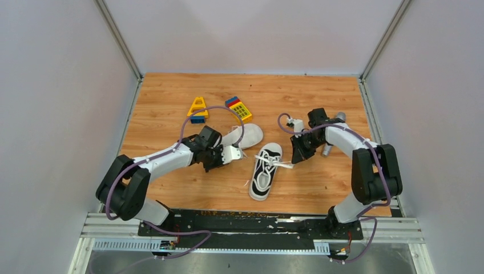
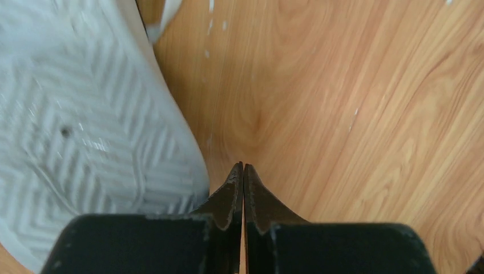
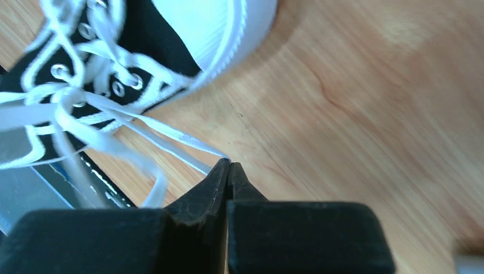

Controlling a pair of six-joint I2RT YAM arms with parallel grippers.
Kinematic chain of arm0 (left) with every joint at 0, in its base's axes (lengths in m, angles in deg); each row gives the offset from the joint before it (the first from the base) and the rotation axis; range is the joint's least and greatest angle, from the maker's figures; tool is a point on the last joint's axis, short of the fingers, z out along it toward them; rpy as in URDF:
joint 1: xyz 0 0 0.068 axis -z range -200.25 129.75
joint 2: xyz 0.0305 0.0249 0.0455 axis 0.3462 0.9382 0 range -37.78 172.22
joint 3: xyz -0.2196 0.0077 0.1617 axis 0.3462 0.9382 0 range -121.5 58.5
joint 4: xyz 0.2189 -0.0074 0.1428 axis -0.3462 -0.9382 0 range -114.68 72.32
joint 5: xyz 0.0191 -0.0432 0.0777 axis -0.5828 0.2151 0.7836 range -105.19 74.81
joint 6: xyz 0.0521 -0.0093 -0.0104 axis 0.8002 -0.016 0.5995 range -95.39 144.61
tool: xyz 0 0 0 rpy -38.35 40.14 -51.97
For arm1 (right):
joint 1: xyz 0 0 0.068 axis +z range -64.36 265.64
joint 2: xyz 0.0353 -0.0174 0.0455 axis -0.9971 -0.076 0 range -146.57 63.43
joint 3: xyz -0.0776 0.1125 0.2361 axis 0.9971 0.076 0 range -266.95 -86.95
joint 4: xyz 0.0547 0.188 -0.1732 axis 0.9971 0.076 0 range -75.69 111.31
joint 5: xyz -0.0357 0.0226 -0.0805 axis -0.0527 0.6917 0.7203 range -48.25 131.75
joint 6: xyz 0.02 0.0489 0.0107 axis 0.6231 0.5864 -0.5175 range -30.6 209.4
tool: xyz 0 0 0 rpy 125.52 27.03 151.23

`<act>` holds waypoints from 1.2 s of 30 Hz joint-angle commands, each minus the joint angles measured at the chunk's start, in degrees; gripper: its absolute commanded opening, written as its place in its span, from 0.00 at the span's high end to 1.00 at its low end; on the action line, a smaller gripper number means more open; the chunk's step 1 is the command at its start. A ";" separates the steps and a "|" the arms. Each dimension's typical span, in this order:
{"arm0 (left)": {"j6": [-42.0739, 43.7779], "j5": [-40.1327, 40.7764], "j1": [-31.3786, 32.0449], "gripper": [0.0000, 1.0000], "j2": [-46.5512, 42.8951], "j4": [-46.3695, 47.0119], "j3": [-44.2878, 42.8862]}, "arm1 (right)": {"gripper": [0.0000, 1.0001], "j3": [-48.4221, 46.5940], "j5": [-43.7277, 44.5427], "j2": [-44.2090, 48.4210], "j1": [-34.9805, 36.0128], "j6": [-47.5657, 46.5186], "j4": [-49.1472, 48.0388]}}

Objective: Tie the shoes
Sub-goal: Tie the shoelace on the shoe, then move the shoe to the center of the board.

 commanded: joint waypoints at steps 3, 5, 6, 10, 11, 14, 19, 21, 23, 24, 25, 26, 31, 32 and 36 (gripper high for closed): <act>0.18 -6.56 -1.96 0.81 -5.55 -8.87 -7.80 | 0.95 -9.28 -4.90 4.23 -1.91 -2.13 5.57; -0.18 -7.72 -2.00 0.72 -4.99 -8.79 -10.76 | 0.81 -9.82 -6.44 6.94 -1.87 -3.73 5.23; -0.11 -7.64 -2.12 0.67 -4.71 -8.69 -12.19 | 0.74 -9.92 -6.84 7.74 -1.85 -5.16 5.10; -0.43 -9.25 -2.81 0.60 -4.90 -4.20 -13.23 | 0.62 -11.34 -6.37 9.35 -1.92 -7.77 5.58; -0.86 -10.56 -2.86 0.58 -5.12 -3.28 -13.24 | 0.60 -11.90 -6.20 9.65 -1.96 -7.83 5.97; -4.93 -12.13 -2.86 0.56 -4.60 2.35 -14.31 | 0.57 -12.93 -4.86 11.56 -2.07 -6.90 6.03; -16.27 -12.23 -2.84 0.54 -2.42 4.70 -20.10 | 0.55 -12.91 2.68 17.96 -2.28 2.37 -0.37; -19.27 -11.01 -2.84 0.54 -3.89 6.45 -22.04 | 0.49 -12.61 6.39 22.38 -2.30 6.33 -3.78; -20.89 -8.20 -2.84 0.51 -6.02 8.79 -23.06 | 0.34 -12.45 7.81 24.45 -2.36 9.56 -6.03; -20.83 -5.50 -2.88 0.50 -6.67 9.02 -24.01 | 0.25 -11.88 8.31 24.71 -2.39 11.67 -7.22; -20.76 -3.63 -2.85 0.46 -6.73 8.53 -24.65 | 0.14 -11.15 8.71 24.18 -2.41 14.96 -8.15; -20.53 -0.34 -2.84 0.43 -6.30 7.97 -25.90 | 0.08 -10.82 8.92 22.99 -2.45 17.52 -8.19; -12.40 -13.81 -2.62 0.36 -2.58 -10.69 -32.45 | 0.00 -6.32 0.11 16.72 -3.45 23.37 -7.66; -11.98 -16.75 -2.29 0.35 -3.26 -10.92 -29.98 | 0.00 -4.96 -0.92 16.02 -3.58 24.31 -8.53; -12.04 -18.82 2.55 0.35 -8.39 -1.78 -14.80 | 0.01 -1.64 -6.22 12.88 -3.68 26.01 -9.07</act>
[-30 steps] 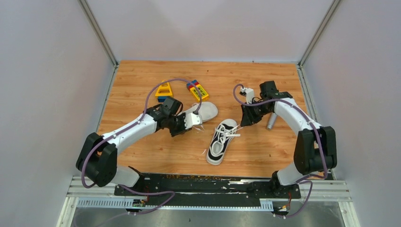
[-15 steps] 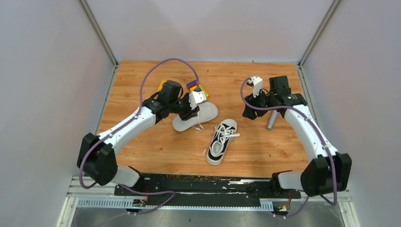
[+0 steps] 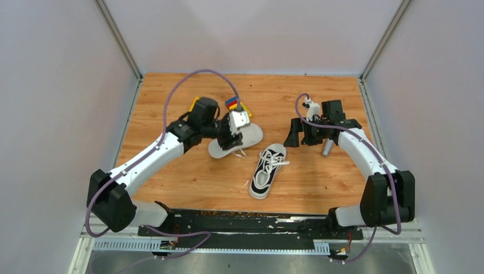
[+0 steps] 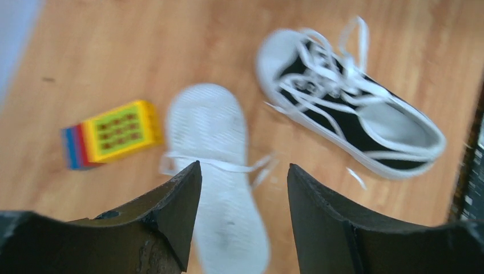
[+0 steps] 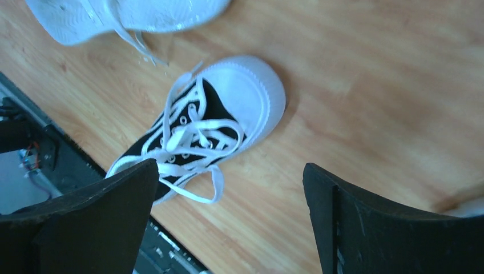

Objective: Tie the shoes
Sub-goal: Move the shoe to the center of the board.

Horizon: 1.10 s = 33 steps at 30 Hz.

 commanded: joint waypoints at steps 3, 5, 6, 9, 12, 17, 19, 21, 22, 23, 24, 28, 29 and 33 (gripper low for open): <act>-3.05 -6.79 7.29 0.37 -3.68 8.39 17.62 | 0.00 3.72 -4.31 -3.49 -0.09 8.03 -1.45; -5.99 -6.41 9.53 0.38 -2.84 12.37 20.95 | 0.02 4.90 -3.69 -4.32 -0.05 9.63 -2.39; -7.30 -6.47 11.12 0.39 -2.17 15.67 22.05 | 0.05 5.43 -4.04 -4.91 -0.04 10.56 -2.92; -8.83 -5.69 14.25 0.39 0.01 22.41 26.89 | 0.08 6.62 -6.07 -6.51 -0.03 13.76 -4.50; -8.13 -5.14 17.69 0.38 5.10 32.06 28.66 | 0.08 6.99 -7.15 -6.84 0.00 16.74 -5.23; -5.60 -1.43 21.09 0.37 17.89 41.15 22.65 | 0.07 3.98 -4.30 -4.17 -3.00 16.93 -4.09; -6.54 5.72 21.83 0.37 23.37 42.39 16.87 | 0.07 1.82 -3.60 -2.45 -5.71 15.90 -2.69; -7.19 15.26 21.90 0.37 29.04 42.87 9.64 | 0.07 -0.15 -2.48 -0.72 -9.35 14.99 -0.88; -6.89 18.32 21.47 0.37 30.89 43.24 4.29 | 0.07 -0.99 -2.53 0.10 -11.48 14.93 -0.34; -6.36 21.91 21.06 0.36 34.92 43.39 1.50 | 0.07 -1.61 -2.78 0.76 -13.40 15.09 0.16; -6.39 22.52 19.52 0.36 37.08 43.04 -4.78 | 0.07 -2.11 -2.89 1.52 -15.23 15.30 0.61; -9.76 23.07 14.27 0.38 49.42 35.51 -26.05 | 0.07 -3.26 -3.74 3.26 -20.13 13.70 1.88; -10.15 22.79 12.88 0.39 52.65 32.72 -29.18 | 0.07 -3.41 -3.86 3.58 -20.48 12.93 1.98; -10.92 17.23 9.78 0.39 51.51 32.27 -32.53 | 0.08 -3.31 -6.64 4.02 -20.55 11.90 1.75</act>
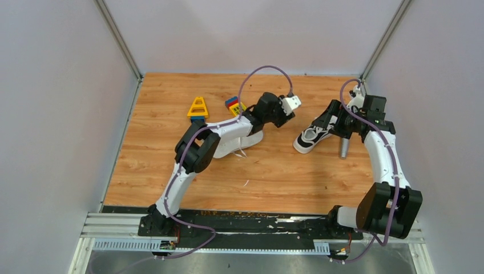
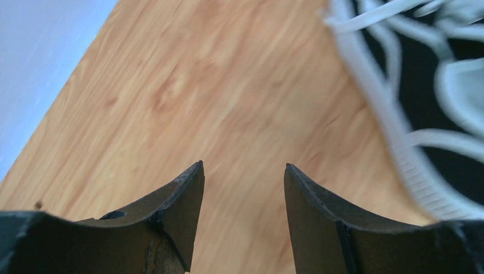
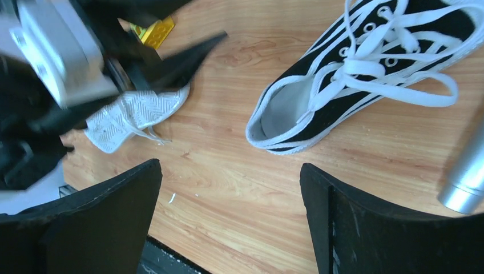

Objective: Tie the shoes
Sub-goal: Move the shoe to the center of the board, then adjust the shoe at the center of the board.

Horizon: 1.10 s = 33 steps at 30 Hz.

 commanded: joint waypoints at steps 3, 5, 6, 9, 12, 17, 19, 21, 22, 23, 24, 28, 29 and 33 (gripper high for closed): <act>-4.91 -8.68 -5.04 0.38 -12.93 -4.98 5.14 | 0.09 -0.78 -5.06 0.22 0.33 -1.50 -0.40; -5.20 -8.17 -6.08 0.37 -20.01 -10.46 8.79 | 0.10 -1.14 -5.41 -1.04 1.04 -2.29 -0.86; -5.28 -7.20 -6.99 0.35 -22.18 -16.20 9.51 | 0.12 -1.50 -5.16 -1.71 1.68 -3.18 -0.90; -5.75 -7.36 -10.70 0.33 -29.54 -28.09 11.60 | 0.12 -2.24 -4.12 -3.62 4.59 -5.73 -1.51; -10.23 -10.45 -18.92 0.32 -33.32 -40.09 14.05 | 0.12 -2.95 -4.12 -5.61 8.12 -6.18 -2.62; -11.60 -22.31 -33.42 0.29 -32.73 -50.46 17.44 | 0.10 -4.29 -1.18 -6.17 9.05 -8.15 -2.99; -9.17 -25.21 -35.51 0.25 -31.90 -51.45 18.91 | 0.09 -4.59 -0.62 -5.87 8.78 -9.43 -2.77; -6.65 -27.42 -35.92 0.24 -31.11 -51.17 20.19 | 0.09 -5.10 -0.09 -6.77 8.78 -9.45 -2.61; -6.45 -28.80 -35.96 0.24 -30.16 -50.83 20.40 | 0.09 -5.45 -0.11 -7.33 8.78 -9.15 -2.62; -6.03 -29.51 -35.97 0.24 -29.45 -50.76 20.48 | 0.09 -5.92 -0.34 -8.02 8.78 -8.78 -2.57; -5.87 -31.37 -36.01 0.24 -27.31 -51.28 20.32 | 0.09 -6.38 -0.54 -8.70 8.78 -8.31 -2.54; -6.45 -35.97 -35.79 0.24 -22.28 -50.64 19.72 | 0.09 -8.46 -0.28 -10.65 8.78 -8.84 -1.64; -6.95 -36.96 -35.73 0.24 -21.41 -49.58 19.81 | 0.09 -8.61 0.01 -10.59 8.78 -9.13 -1.58; -7.73 -42.42 -35.31 0.25 -18.86 -49.57 19.02 | 0.09 -7.72 0.07 -9.73 8.78 -9.21 -1.68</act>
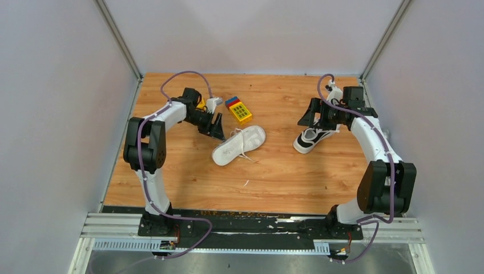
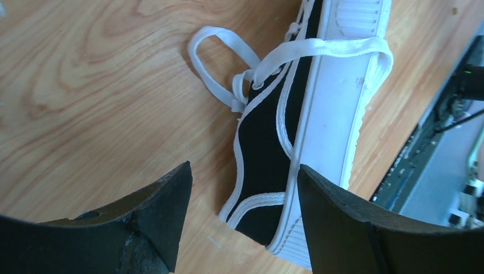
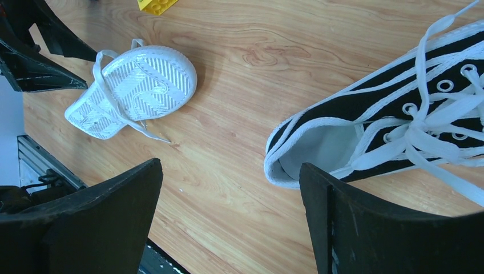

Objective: Tie the shoes
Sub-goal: Adjust the shoe at the center of the board.

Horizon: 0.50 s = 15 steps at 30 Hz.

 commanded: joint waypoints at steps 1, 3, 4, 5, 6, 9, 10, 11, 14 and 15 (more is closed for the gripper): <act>0.14 -11.26 0.49 0.25 2.19 0.25 -2.12 | 0.09 -1.21 0.11 1.33 -0.15 -1.03 -1.42; 2.57 -13.93 1.56 0.27 2.08 -1.14 -2.51 | 0.09 -0.09 -0.26 2.14 -0.14 -0.69 -1.60; 4.09 -14.45 3.08 0.27 1.80 -3.60 -2.81 | 0.09 0.46 -0.31 2.51 -0.06 -0.59 -1.64; 7.95 -15.16 3.99 0.27 0.85 -4.92 -3.30 | 0.09 1.14 -0.37 2.90 -0.05 -0.56 -1.75; 9.46 -15.19 6.24 0.27 0.22 -7.31 -3.42 | 0.09 1.76 -0.34 3.22 -0.01 -0.49 -1.79; 13.94 -14.67 11.24 0.28 -3.53 -9.50 -2.61 | 0.09 3.56 -0.07 4.18 0.03 -0.30 -2.08; 14.52 -14.29 13.89 0.28 -4.25 -9.76 -2.29 | 0.09 4.15 -0.08 4.46 0.04 -0.22 -2.21; 14.95 -13.50 16.34 0.29 -5.63 -9.58 -1.50 | 0.09 4.61 -0.13 4.68 0.03 -0.09 -2.30; 13.52 -12.69 19.02 0.30 -8.19 -6.98 0.24 | 0.09 5.25 -0.73 5.27 0.08 0.21 -2.25; 11.16 -12.04 19.09 0.30 -9.96 -5.08 1.16 | 0.09 5.36 -1.10 5.41 0.35 -0.10 -2.12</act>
